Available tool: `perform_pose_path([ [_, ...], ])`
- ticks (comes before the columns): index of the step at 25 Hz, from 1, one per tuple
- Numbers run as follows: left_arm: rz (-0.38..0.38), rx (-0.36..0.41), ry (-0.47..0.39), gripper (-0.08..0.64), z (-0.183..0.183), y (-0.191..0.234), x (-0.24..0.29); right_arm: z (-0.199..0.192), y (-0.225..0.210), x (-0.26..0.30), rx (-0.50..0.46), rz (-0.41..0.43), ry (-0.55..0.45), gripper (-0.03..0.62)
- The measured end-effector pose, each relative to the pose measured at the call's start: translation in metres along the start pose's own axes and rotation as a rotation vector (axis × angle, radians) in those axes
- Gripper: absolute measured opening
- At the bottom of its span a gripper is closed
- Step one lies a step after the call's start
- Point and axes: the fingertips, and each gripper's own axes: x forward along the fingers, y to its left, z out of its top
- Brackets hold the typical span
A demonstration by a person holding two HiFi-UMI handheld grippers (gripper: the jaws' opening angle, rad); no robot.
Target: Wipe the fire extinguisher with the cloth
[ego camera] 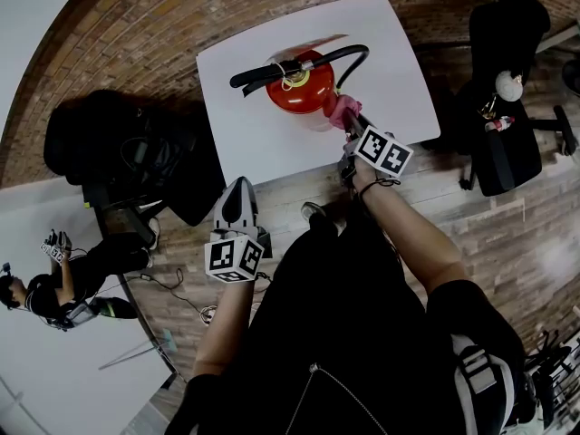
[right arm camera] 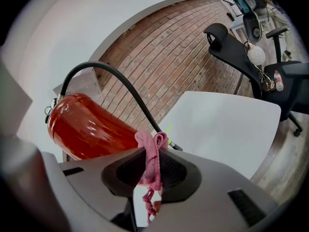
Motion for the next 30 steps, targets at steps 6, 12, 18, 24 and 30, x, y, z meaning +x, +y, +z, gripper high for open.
perform_pose_path([
  [6, 0.006, 0.001, 0.006, 0.028, -0.002, 0.002, -0.001, -0.008, -0.013, 0.009, -0.008, -0.022, 0.015, 0.087],
  [12, 0.009, -0.001, 0.014, 0.028, -0.005, 0.004, -0.002, -0.018, -0.025, 0.018, -0.025, -0.051, 0.041, 0.087],
  [18, 0.015, -0.007, 0.019, 0.028, -0.008, 0.005, -0.001, -0.025, -0.036, 0.026, -0.041, -0.068, 0.033, 0.087],
  [24, 0.017, -0.01, 0.025, 0.028, -0.011, 0.006, 0.001, -0.031, -0.046, 0.034, -0.046, -0.095, 0.055, 0.087],
  [30, 0.02, -0.008, 0.029, 0.028, -0.011, 0.005, 0.002, -0.038, -0.056, 0.041, -0.028, -0.107, 0.062, 0.087],
])
